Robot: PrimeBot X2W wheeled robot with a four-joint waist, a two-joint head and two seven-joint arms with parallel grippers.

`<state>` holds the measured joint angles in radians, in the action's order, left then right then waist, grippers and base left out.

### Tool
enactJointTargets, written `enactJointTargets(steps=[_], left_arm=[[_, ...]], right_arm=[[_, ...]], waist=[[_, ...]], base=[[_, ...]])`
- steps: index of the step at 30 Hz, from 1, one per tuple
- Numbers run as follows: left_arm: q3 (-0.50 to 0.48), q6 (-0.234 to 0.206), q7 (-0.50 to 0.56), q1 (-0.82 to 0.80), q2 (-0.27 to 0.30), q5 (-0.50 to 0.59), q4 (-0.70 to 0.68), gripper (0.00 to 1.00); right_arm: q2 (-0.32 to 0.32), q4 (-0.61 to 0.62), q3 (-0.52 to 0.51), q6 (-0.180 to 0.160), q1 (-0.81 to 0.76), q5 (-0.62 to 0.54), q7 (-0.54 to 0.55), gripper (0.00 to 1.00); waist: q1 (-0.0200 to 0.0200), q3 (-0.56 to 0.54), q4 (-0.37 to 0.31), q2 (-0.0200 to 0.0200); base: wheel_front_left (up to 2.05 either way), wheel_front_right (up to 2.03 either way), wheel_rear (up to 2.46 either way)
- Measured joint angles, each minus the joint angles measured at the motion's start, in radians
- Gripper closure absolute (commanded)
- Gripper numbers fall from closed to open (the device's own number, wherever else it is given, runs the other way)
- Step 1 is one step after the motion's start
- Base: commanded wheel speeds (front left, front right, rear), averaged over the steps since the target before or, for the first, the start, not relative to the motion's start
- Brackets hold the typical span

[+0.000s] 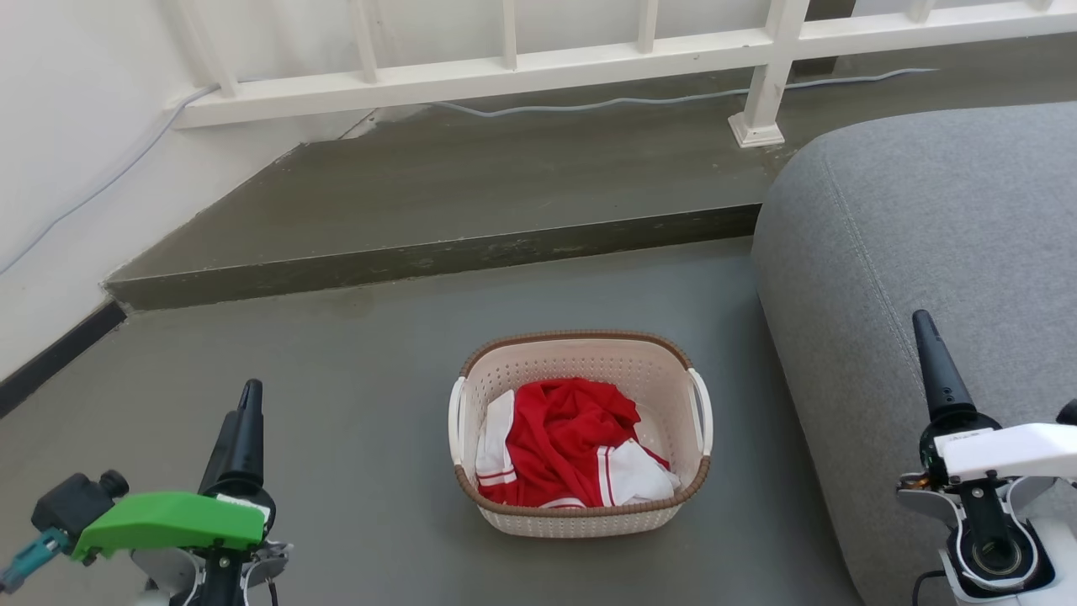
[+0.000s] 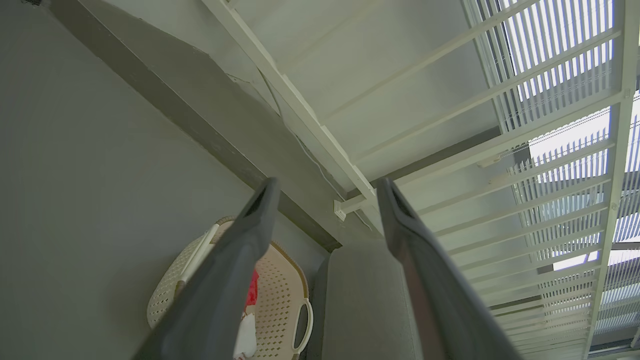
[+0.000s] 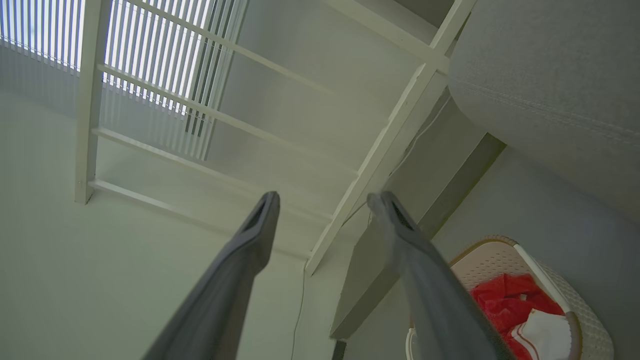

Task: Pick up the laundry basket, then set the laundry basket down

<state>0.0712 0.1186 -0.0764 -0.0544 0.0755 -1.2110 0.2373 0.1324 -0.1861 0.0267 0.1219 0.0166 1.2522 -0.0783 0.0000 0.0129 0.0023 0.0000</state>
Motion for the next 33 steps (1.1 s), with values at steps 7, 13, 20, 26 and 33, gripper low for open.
enactJointTargets(steps=[7, 13, 20, 26, 33], left_arm=[[0.025, 0.0, -0.021, -0.012, 0.011, 0.133, -0.012, 0.0], [0.031, 0.0, -0.044, -0.013, 0.011, 0.289, -0.019, 0.0], [0.056, -0.014, -0.067, -0.018, 0.015, 0.46, -0.026, 0.0], [0.074, -0.023, -0.084, -0.033, 0.015, 0.581, -0.033, 0.0], [0.093, -0.038, -0.111, -0.033, 0.01, 0.702, -0.034, 0.0]], right_arm=[[0.02, 0.009, 0.026, 0.0, 0.016, -0.102, -0.019, 0.0], [0.029, 0.027, 0.034, 0.001, 0.021, -0.232, -0.042, 0.0], [0.049, 0.03, 0.05, 0.001, 0.029, -0.387, -0.065, 0.0], [0.06, 0.038, 0.071, 0.001, 0.037, -0.528, -0.086, 0.0], [0.061, 0.046, 0.084, -0.002, 0.037, -0.653, -0.111, 0.0]], waist=[[0.0, 0.001, 0.0, 0.0], [0.0, 0.002, -0.002, 0.0], [0.0, 0.002, -0.004, 0.0], [0.0, 0.001, -0.005, 0.0], [0.0, 0.0, -0.006, 0.0]], base=[[0.0, 0.0, 0.0], [0.0, 0.0, 0.0], [0.0, 0.0, 0.0], [0.0, 0.0, 0.0], [0.0, 0.0, 0.0]])
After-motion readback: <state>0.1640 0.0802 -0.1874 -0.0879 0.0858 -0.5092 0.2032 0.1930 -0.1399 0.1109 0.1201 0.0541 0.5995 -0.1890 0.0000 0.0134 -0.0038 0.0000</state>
